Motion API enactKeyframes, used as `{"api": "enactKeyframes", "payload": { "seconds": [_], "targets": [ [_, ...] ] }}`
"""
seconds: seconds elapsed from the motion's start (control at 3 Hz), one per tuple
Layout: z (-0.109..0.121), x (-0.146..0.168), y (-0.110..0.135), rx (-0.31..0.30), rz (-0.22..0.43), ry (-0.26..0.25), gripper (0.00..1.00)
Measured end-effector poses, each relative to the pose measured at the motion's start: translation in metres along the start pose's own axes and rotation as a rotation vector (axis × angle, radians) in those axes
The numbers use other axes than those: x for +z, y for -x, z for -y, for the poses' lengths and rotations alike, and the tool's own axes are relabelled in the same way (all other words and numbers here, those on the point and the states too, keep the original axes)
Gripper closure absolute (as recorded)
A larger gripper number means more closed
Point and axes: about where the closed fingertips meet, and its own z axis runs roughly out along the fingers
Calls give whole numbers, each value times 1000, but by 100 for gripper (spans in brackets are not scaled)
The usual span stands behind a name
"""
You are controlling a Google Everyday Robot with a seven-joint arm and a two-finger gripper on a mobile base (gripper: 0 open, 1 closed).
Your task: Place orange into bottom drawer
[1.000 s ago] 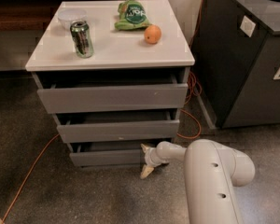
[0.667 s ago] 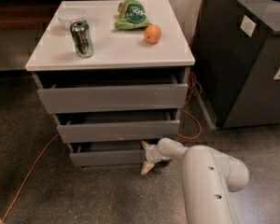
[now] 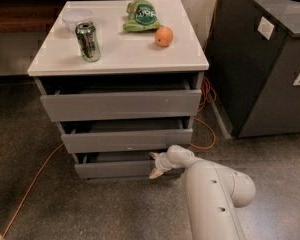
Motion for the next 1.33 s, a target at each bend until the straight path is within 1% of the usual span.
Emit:
{"api": "enactKeyframes", "payload": {
  "seconds": [0.33,1.0,1.33],
  "targets": [
    [-4,9,-6,5,-7,10,47],
    [-3,6,-6,8,-9,6,93],
    [-3,4,-6,9,-8,6,100]
  ]
}}
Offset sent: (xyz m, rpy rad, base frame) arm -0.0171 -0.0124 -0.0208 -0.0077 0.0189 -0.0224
